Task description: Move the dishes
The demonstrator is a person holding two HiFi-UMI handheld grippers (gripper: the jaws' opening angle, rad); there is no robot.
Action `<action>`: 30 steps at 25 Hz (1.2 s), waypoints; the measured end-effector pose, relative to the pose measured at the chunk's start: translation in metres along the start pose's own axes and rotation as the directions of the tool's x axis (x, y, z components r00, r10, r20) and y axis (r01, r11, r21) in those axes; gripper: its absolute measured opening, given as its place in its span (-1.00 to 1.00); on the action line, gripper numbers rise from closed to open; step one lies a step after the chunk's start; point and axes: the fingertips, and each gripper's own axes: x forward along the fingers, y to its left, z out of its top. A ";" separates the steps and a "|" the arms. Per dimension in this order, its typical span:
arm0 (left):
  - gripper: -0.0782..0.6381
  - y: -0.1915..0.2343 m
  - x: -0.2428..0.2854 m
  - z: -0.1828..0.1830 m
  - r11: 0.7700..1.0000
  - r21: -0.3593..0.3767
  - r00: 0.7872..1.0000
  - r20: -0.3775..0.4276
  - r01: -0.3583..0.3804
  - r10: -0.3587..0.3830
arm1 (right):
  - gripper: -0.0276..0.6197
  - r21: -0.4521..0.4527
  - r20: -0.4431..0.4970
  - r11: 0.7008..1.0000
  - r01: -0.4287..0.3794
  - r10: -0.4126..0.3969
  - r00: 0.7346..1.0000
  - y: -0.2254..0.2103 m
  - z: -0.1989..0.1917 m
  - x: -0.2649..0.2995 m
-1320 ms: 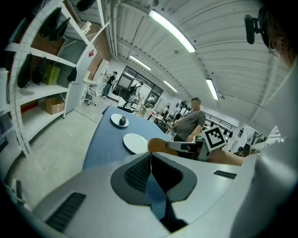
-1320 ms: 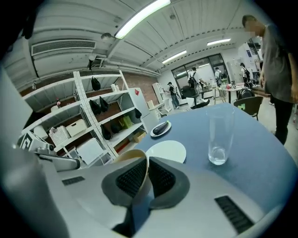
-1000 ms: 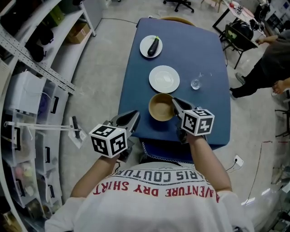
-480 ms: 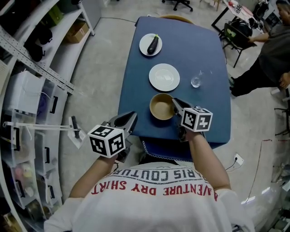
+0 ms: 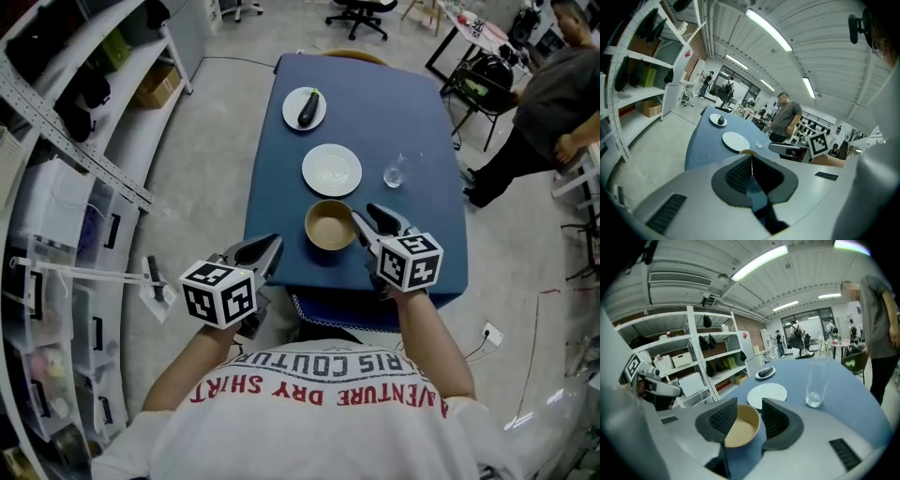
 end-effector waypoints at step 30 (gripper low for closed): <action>-0.70 -0.086 -0.063 0.043 0.961 0.239 0.975 0.135 0.140 -0.175 | -0.84 -0.237 0.173 0.942 -0.238 0.282 0.944 0.134 0.035 -0.114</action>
